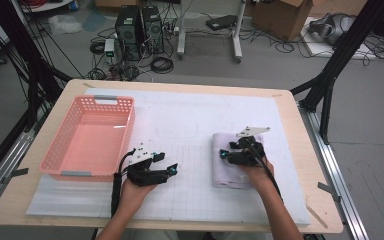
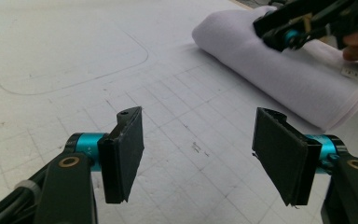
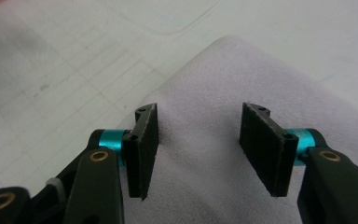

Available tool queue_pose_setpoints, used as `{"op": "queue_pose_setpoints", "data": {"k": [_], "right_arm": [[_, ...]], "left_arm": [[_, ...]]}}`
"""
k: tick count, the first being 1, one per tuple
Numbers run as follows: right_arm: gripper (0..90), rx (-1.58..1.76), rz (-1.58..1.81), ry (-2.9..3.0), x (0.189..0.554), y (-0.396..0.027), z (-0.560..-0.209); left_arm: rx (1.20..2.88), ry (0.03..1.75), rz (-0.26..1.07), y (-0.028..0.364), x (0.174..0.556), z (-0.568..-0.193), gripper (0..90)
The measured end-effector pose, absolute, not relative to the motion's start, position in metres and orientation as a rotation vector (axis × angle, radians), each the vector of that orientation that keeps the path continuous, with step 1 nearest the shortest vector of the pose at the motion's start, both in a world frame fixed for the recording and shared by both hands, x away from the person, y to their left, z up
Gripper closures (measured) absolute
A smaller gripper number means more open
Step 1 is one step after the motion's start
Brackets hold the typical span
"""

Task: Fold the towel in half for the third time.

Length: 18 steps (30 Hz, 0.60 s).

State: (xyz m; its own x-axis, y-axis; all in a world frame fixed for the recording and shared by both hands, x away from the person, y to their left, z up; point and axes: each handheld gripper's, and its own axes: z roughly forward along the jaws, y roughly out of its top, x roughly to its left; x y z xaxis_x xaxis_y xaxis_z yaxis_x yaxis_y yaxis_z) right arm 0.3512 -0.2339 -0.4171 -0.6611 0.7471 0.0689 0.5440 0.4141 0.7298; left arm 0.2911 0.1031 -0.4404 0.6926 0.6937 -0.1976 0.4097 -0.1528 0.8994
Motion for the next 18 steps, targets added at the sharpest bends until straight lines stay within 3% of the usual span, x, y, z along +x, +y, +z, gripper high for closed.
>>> {"op": "queue_pose_setpoints", "data": {"k": [6, 13, 18], "right_arm": [[42.1, 1.102, 1.090, 2.435, 0.351, -0.227, -0.423], [42.0, 1.123, 1.250, 2.267, 0.323, -0.280, -0.414], [47.5, 1.114, 1.152, 2.259, 0.300, -0.307, -0.420]], "left_arm": [[1.773, 0.879, 0.316, 0.104, 0.292, -0.440, 34.0], [1.769, 0.859, 0.318, 0.105, 0.291, -0.439, 30.5], [1.758, 0.860, 0.316, 0.106, 0.292, -0.439, 26.9]]}}
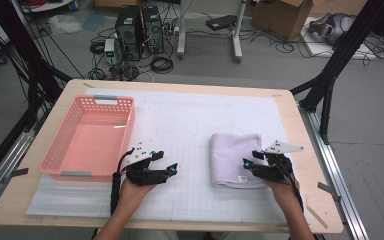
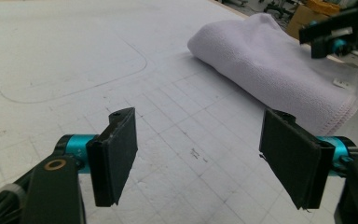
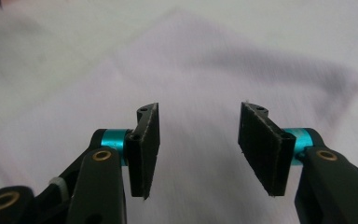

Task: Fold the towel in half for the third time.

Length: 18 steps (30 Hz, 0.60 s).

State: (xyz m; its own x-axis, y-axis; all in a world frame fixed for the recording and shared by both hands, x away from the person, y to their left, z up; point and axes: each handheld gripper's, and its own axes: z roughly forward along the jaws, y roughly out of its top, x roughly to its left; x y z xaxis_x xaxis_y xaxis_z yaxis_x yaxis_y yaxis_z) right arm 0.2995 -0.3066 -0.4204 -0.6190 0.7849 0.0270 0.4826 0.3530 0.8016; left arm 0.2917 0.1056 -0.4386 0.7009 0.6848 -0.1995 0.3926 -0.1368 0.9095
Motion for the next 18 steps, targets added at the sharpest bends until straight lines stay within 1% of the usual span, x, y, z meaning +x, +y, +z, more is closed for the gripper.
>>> {"op": "queue_pose_setpoints", "data": {"k": [2, 3, 5, 7, 9, 12, 15, 16, 17, 18], "right_arm": [[47.7, 1.106, 1.098, 2.276, 0.291, -0.312, -0.426], [48.1, 1.115, 1.079, 2.272, 0.283, -0.321, -0.431], [48.1, 1.115, 1.081, 2.265, 0.281, -0.324, -0.432], [47.9, 1.134, 1.086, 2.251, 0.275, -0.330, -0.433], [45.8, 1.141, 1.115, 2.209, 0.265, -0.340, -0.429], [41.1, 1.150, 1.181, 2.126, 0.253, -0.351, -0.421], [34.4, 1.155, 1.179, 2.106, 0.247, -0.358, -0.420], [34.4, 1.155, 1.179, 2.106, 0.247, -0.358, -0.420], [28.0, 1.156, 1.170, 2.102, 0.243, -0.361, -0.423], [25.8, 1.157, 1.171, 2.097, 0.242, -0.363, -0.423]], "left_arm": [[1.758, 0.859, 0.312, 0.106, 0.291, -0.438, 26.7], [1.746, 0.868, 0.310, 0.106, 0.291, -0.438, 24.9], [1.744, 0.870, 0.299, 0.106, 0.292, -0.438, 23.6], [1.738, 0.881, 0.312, 0.106, 0.291, -0.437, 19.3], [1.731, 0.877, 0.313, 0.107, 0.290, -0.437, 19.2], [1.728, 0.879, 0.334, 0.109, 0.290, -0.436, 19.2], [1.727, 0.864, 0.339, 0.111, 0.289, -0.435, 19.9], [1.727, 0.864, 0.339, 0.111, 0.289, -0.435, 19.9], [1.716, 0.866, 0.340, 0.111, 0.288, -0.435, 19.9], [1.712, 0.852, 0.350, 0.112, 0.289, -0.434, 19.9]]}}
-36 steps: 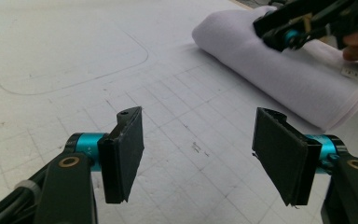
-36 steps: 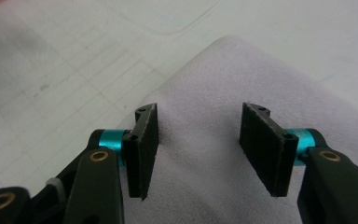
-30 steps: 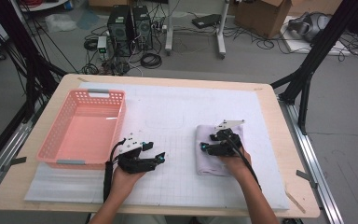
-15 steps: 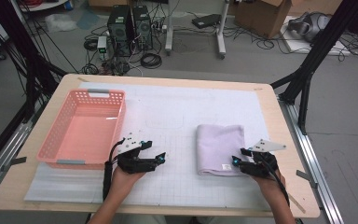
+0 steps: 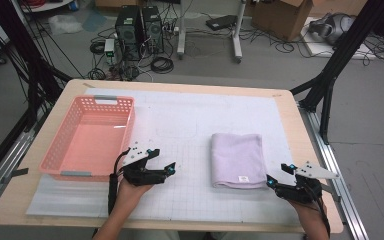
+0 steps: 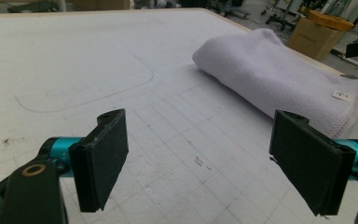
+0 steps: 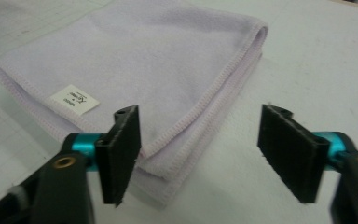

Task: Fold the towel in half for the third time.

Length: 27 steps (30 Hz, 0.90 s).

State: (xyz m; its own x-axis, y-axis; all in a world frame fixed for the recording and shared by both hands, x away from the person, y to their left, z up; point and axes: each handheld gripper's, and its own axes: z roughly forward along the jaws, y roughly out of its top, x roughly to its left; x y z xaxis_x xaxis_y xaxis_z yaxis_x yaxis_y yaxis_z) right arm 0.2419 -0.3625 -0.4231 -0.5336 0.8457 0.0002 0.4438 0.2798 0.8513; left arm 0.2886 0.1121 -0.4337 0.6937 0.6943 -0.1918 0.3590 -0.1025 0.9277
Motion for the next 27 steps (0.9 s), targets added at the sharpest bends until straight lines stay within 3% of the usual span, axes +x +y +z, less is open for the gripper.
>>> {"op": "queue_pose_setpoints", "data": {"k": [10, 27], "right_arm": [[22.1, 1.131, 1.211, 2.076, 0.2393, -0.3629, -0.4216], [21.4, 1.136, 1.202, 2.059, 0.2383, -0.3634, -0.4206]], "left_arm": [[1.710, 0.780, 0.362, 0.1113, 0.2885, -0.4352, 16.7], [1.703, 0.821, 0.315, 0.1108, 0.2879, -0.4357, 16.9]]}}
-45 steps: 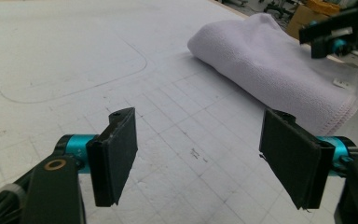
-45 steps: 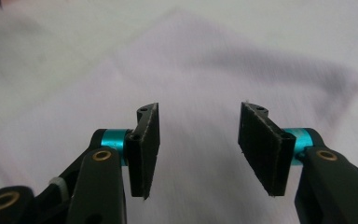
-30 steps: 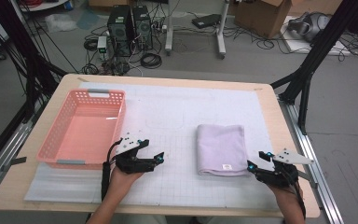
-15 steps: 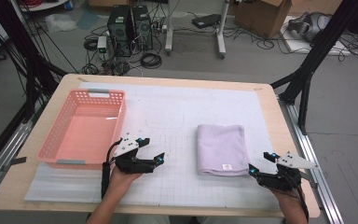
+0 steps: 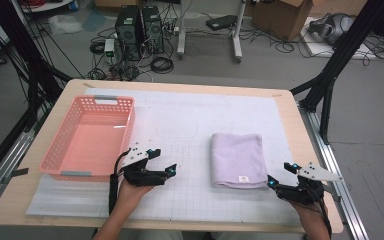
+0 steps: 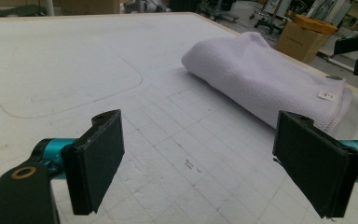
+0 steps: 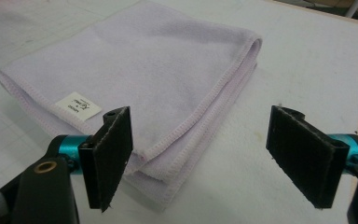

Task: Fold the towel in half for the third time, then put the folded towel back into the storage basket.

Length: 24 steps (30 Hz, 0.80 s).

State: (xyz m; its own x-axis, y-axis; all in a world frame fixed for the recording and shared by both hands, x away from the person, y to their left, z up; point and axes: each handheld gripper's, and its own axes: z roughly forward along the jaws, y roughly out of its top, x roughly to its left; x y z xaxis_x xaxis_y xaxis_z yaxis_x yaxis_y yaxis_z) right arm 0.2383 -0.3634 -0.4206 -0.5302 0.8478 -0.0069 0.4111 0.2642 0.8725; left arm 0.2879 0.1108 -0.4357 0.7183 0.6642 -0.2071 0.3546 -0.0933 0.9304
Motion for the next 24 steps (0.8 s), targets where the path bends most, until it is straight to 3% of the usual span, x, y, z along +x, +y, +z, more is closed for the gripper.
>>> {"op": "queue_pose_setpoints", "data": {"k": [12, 24], "right_arm": [[21.4, 1.157, 1.214, 2.044, 0.237, -0.369, -0.420], [21.5, 1.143, 1.204, 2.071, 0.238, -0.366, -0.419]], "left_arm": [[1.650, 0.841, 0.279, 0.102, 0.296, -0.437, 18.3], [1.737, 0.821, 0.197, 0.065, 0.320, -0.425, 19.1]]}}
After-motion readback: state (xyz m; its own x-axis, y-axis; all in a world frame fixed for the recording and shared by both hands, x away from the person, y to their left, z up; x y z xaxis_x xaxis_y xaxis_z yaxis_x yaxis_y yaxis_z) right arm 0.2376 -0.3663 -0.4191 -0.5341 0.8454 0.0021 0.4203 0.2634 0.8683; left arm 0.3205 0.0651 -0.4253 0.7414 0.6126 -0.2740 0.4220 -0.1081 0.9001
